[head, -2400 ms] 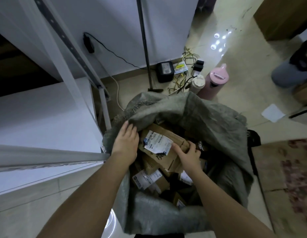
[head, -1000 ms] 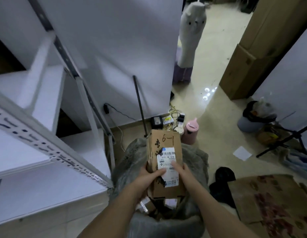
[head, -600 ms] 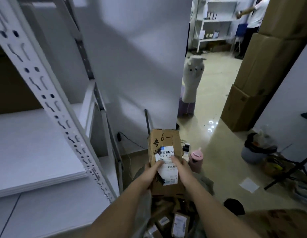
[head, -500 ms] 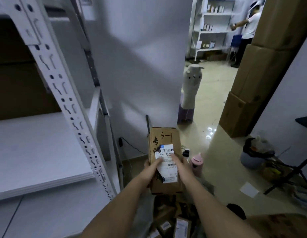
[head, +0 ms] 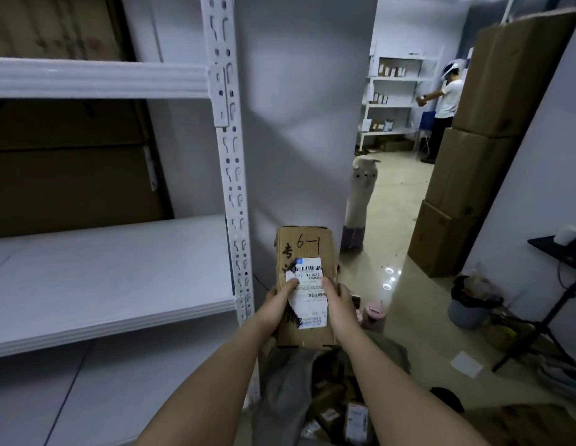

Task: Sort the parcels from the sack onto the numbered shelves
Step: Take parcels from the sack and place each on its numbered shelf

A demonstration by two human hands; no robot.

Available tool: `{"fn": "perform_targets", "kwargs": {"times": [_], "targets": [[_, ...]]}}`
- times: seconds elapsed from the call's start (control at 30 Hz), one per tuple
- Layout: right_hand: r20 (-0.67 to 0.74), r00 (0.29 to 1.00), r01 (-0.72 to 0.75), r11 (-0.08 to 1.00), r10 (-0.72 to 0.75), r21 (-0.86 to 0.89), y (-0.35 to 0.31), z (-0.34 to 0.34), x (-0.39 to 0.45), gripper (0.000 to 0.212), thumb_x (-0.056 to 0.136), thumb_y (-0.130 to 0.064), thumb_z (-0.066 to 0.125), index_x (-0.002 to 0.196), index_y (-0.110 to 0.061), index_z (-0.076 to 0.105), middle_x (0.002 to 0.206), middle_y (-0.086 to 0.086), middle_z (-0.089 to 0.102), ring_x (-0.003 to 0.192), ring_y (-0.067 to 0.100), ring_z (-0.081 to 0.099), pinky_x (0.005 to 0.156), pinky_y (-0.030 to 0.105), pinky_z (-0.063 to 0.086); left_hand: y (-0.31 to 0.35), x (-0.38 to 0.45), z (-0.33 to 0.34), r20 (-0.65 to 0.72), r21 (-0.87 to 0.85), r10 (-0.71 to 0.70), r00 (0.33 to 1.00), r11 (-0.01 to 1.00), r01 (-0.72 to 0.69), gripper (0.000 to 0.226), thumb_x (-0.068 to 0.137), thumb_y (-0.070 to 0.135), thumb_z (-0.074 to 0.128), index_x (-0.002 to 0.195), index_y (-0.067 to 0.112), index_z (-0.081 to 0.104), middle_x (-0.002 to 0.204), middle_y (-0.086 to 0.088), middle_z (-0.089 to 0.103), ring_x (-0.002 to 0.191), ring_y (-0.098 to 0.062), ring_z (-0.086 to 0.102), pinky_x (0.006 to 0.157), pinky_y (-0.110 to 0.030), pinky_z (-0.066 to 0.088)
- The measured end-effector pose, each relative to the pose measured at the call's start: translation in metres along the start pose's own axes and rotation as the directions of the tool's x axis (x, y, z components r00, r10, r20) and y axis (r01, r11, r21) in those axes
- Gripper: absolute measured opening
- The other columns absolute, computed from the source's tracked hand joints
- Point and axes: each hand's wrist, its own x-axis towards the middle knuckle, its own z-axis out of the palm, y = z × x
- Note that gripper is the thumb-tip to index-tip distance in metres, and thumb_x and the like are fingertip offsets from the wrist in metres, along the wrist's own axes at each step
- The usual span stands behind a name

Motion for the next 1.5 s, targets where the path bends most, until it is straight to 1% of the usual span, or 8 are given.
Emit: {"fn": "perform_targets", "kwargs": {"times": [0.23,0.47,0.7,0.87,1.1,1.23,1.37,1.5], "targets": [[0.057,0.997,0.047,0.998,-0.049,0.03,-0.016,0.007,-0.036,0.026,0.097,-0.046,0.048,0.112,-0.025,0.045,0.088,-0.006,0.064,0.078,0.014,0.064,0.061,0.027,0.048,0.012,-0.054,-0.006,-0.009,0.07,0.072,0.997,0.995,-0.072,0.047,0.1,0.048,0.033,0.125,0.015,0.055,0.104,-0.005,0.066,0.083,-0.011,0.065,0.062,-0.02,0.049],[0.157,0.982,0.115,0.992,-0.105,-0.054,-0.021,0.016,-0.061,0.034,0.096,-0.05,0.048,0.116,-0.023,0.048,0.092,-0.006,0.068,0.079,0.014,0.068,0.069,0.033,0.057,0.01,-0.097,-0.013,-0.131,0.034,0.136,0.982,0.991,-0.133,0.044,0.102,0.049,0.027,0.121,0.021,0.055,0.111,-0.003,0.064,0.082,-0.007,0.062,0.058,-0.014,0.048],[0.272,0.942,0.217,0.975,-0.198,-0.04,-0.037,0.057,-0.093,0.026,0.095,-0.053,0.047,0.104,-0.028,0.049,0.09,-0.005,0.069,0.079,0.018,0.07,0.079,0.047,0.059,0.012,-0.14,-0.051,-0.26,-0.044,0.204,0.944,0.974,-0.223,0.052,0.098,0.055,0.033,0.128,0.02,0.057,0.118,-0.002,0.066,0.108,-0.017,0.063,0.089,-0.029,0.05],[0.343,0.904,0.283,0.959,-0.257,-0.028,-0.052,0.103,-0.125,0.046,0.078,-0.075,0.044,0.103,-0.036,0.049,0.097,-0.004,0.069,0.084,0.019,0.069,0.08,0.049,0.058,0.008,-0.16,-0.103,-0.411,-0.096,0.182,0.894,0.966,-0.241,0.105,0.058,0.084,0.059,0.14,0.021,0.043,0.125,-0.004,0.064,0.112,-0.022,0.063,0.1,-0.042,0.048],[0.379,0.857,0.412,0.906,-0.35,-0.093,-0.087,0.179,-0.172,0.042,0.092,-0.062,0.041,0.111,-0.025,0.05,0.096,-0.003,0.065,0.085,0.018,0.063,0.08,0.039,0.053,0.033,-0.221,-0.171,-0.49,-0.094,0.299,0.819,0.916,-0.39,0.061,0.09,0.063,0.042,0.125,0.016,0.06,0.118,-0.005,0.068,0.11,-0.02,0.064,0.099,-0.036,0.047],[0.376,0.829,0.476,0.875,-0.414,-0.087,-0.113,0.232,-0.197,0.042,0.095,-0.058,0.041,0.113,-0.022,0.05,0.1,-0.002,0.065,0.087,0.018,0.062,0.073,0.033,0.048,0.038,-0.225,-0.241,-0.546,-0.106,0.299,0.783,0.902,-0.418,0.101,0.058,0.088,0.056,0.132,0.019,0.054,0.121,-0.005,0.067,0.109,-0.023,0.065,0.101,-0.043,0.046],[0.355,0.81,0.512,0.858,-0.468,-0.038,-0.143,0.294,-0.23,0.043,0.096,-0.056,0.04,0.117,-0.02,0.051,0.102,-0.001,0.063,0.089,0.018,0.06,0.065,0.028,0.042,0.072,-0.274,-0.29,-0.526,-0.057,0.404,0.748,0.861,-0.505,0.079,0.075,0.073,0.052,0.129,0.015,0.058,0.121,-0.005,0.067,0.111,-0.021,0.065,0.102,-0.04,0.046],[0.315,0.803,0.519,0.853,-0.507,0.049,-0.179,0.354,-0.256,0.044,0.095,-0.055,0.042,0.121,-0.021,0.051,0.107,-0.003,0.063,0.092,0.019,0.06,0.068,0.029,0.04,0.106,-0.291,-0.359,-0.58,0.024,0.447,0.681,0.845,-0.534,0.093,0.053,0.086,0.057,0.121,0.022,0.065,0.12,-0.001,0.068,0.111,-0.02,0.064,0.103,-0.043,0.045]]}}
